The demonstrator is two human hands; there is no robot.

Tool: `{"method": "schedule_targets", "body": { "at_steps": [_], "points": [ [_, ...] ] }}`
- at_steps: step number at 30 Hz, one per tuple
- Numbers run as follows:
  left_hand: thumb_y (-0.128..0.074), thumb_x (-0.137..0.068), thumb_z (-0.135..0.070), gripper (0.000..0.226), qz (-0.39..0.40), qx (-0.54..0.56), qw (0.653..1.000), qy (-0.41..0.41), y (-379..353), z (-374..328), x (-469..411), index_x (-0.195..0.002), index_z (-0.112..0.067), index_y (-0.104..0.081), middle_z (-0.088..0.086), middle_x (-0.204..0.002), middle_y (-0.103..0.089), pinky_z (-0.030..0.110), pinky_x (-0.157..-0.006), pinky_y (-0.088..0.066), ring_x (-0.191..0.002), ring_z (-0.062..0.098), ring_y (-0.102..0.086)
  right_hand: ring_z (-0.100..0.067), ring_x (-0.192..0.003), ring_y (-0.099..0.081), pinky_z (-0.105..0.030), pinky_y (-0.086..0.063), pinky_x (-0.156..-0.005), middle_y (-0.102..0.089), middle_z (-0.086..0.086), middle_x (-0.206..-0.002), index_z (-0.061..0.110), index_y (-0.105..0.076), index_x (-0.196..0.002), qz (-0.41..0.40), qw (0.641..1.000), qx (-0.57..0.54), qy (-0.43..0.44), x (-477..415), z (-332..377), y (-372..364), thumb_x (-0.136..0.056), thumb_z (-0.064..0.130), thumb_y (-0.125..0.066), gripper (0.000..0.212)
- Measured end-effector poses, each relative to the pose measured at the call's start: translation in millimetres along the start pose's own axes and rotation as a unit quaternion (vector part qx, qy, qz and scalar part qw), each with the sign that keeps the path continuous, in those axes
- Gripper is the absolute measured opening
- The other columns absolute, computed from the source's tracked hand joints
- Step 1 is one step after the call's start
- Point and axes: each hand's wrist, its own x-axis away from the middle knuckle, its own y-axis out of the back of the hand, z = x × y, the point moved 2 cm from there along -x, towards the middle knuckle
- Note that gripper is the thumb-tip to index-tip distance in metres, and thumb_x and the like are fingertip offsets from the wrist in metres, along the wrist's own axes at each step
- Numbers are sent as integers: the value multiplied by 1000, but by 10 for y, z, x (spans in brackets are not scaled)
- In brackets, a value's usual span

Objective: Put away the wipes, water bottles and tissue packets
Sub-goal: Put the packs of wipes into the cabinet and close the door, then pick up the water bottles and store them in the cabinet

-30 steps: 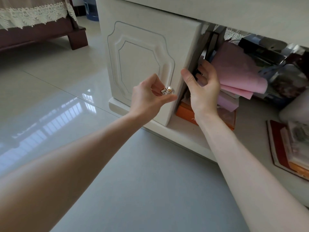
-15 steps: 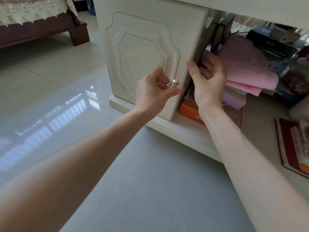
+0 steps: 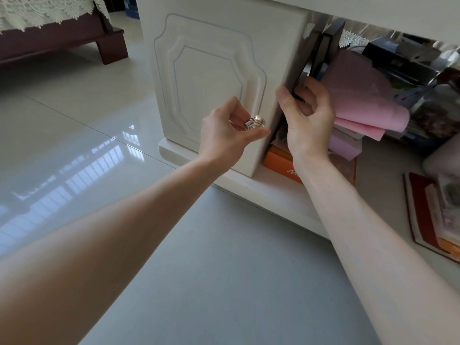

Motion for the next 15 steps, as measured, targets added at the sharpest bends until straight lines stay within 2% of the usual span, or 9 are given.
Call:
{"method": "schedule_targets", "body": {
  "at_steps": [5,7,10,15],
  "points": [
    [-84,-71,-21,29,36,7,998,55,62,-54,31,-75,-23,-56,-5,-86,-70,27,-70,-54,-78,13,-70,-10,-101,-60,-8,-44,-78,-63,-9,-115,9,-53,-125,-6,998,42,-43,125,82,47,-84,25,-74,49],
    [-82,-75,-21,24,59,-2,995,81,129,-129,90,-87,-23,-61,-7,-95,-69,27,-74,-55,-79,8,-69,-11,-102,-61,-10,-46,-80,-63,-12,-117,6,-53,-128,4,995,64,-81,196,170,105,-85,25,-73,51],
    [-80,-76,-21,31,90,-13,988,125,254,-311,225,-101,-25,-62,-6,-104,-63,25,-74,-53,-86,9,-66,-9,-99,-61,-8,-46,-79,-64,-15,-117,5,-54,-126,22,986,99,-134,342,396,223,-87,22,-71,46],
    [-80,-76,-17,33,105,-17,977,184,571,-921,453,-104,-20,-62,-8,-97,-63,13,-73,-50,-91,11,-62,8,-83,-61,-7,-46,-78,-65,-5,-104,3,-60,-119,18,969,113,-221,587,1061,384,-87,17,-70,36]
  ]
}}
